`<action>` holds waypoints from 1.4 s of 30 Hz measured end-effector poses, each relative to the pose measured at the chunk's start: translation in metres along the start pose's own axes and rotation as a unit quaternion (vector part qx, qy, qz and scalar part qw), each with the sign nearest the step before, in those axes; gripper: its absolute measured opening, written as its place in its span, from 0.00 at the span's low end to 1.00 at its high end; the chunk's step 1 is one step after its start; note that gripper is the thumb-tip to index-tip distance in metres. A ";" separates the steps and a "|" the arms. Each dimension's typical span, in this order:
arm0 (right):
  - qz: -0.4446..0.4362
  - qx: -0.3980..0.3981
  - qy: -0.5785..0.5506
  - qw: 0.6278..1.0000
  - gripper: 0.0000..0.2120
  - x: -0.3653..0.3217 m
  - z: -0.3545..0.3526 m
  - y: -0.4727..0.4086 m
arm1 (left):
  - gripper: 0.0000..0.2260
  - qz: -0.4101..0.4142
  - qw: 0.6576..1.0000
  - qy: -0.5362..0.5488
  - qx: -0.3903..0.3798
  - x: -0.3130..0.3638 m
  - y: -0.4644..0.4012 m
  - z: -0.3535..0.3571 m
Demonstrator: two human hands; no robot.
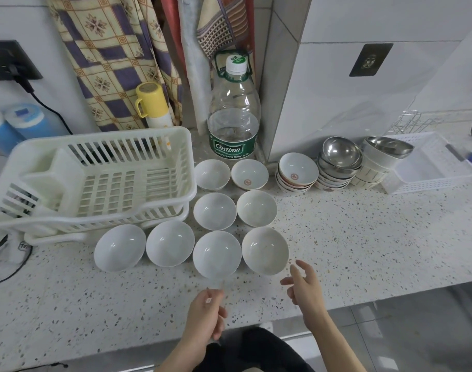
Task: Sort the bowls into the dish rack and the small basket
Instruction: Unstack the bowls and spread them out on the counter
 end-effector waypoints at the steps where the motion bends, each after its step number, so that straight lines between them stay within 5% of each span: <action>1: -0.003 0.009 -0.003 1.000 0.16 -0.001 -0.006 -0.004 | 0.09 0.015 1.000 -0.005 -0.005 0.002 0.004 0.003; 7: -0.011 0.036 -0.053 0.998 0.14 -0.032 -0.034 -0.051 | 0.07 0.123 0.991 0.015 -0.043 0.057 0.007 0.057; 13: -0.018 -0.030 -0.040 0.999 0.13 -0.085 -0.060 -0.120 | 0.08 0.167 0.986 0.022 -0.003 0.135 -0.029 0.146; 21: -0.027 -0.074 -0.001 0.997 0.13 -0.121 -0.075 -0.182 | 0.29 0.182 0.977 -0.082 0.070 0.211 -0.098 0.230; 36: -0.036 -0.131 0.028 0.990 0.12 -0.127 -0.066 -0.204 | 0.27 0.191 0.971 -0.102 0.105 0.226 -0.113 0.251; 42: -0.126 -0.070 0.091 0.985 0.12 -0.139 -0.052 -0.207 | 0.26 0.176 0.978 0.011 0.109 0.223 -0.098 0.236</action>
Point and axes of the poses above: each hand's wrist, its own y-axis away from the middle knuckle, its own z-axis out of the palm, x = y × z, the point moved 1 cm from there along -y, towards the middle knuckle, and after that the axes turned 11 degrees about x, right-handed, at the moved point
